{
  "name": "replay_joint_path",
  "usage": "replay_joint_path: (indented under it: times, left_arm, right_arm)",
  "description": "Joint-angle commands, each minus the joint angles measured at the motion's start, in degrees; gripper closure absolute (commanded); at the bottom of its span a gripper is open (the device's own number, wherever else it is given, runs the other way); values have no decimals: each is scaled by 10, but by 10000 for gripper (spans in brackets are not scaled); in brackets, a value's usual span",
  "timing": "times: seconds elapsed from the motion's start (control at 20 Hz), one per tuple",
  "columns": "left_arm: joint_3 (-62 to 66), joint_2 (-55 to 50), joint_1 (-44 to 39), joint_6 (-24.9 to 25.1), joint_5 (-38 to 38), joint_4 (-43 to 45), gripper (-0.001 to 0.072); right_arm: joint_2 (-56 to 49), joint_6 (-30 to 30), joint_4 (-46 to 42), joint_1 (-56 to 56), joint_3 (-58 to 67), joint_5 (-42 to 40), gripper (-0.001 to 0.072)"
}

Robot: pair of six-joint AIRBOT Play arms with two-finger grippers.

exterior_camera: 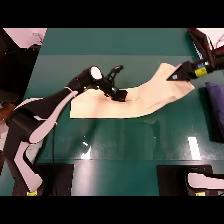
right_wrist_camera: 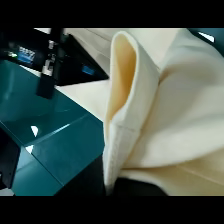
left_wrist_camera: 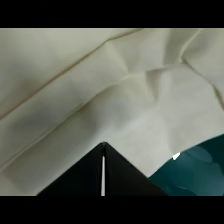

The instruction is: Fold the shirts.

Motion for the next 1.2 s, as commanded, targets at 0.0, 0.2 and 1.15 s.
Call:
replay_joint_path:
  times: [0.0, 0.2, 1.15]
  left_arm:
    - [20, -33, -18, -5, 1, 0, 685]
    - [20, -34, -18, -4, 4, 10, 685]
    - [24, 213, 288, 1, -133, 141, 684]
  right_arm:
    - [-23, 34, 0, 81, 94, 12, 701]
    - [-71, 40, -1, 139, 181, 13, 701]
    - [-236, -44, 5, 405, 226, -250, 504]
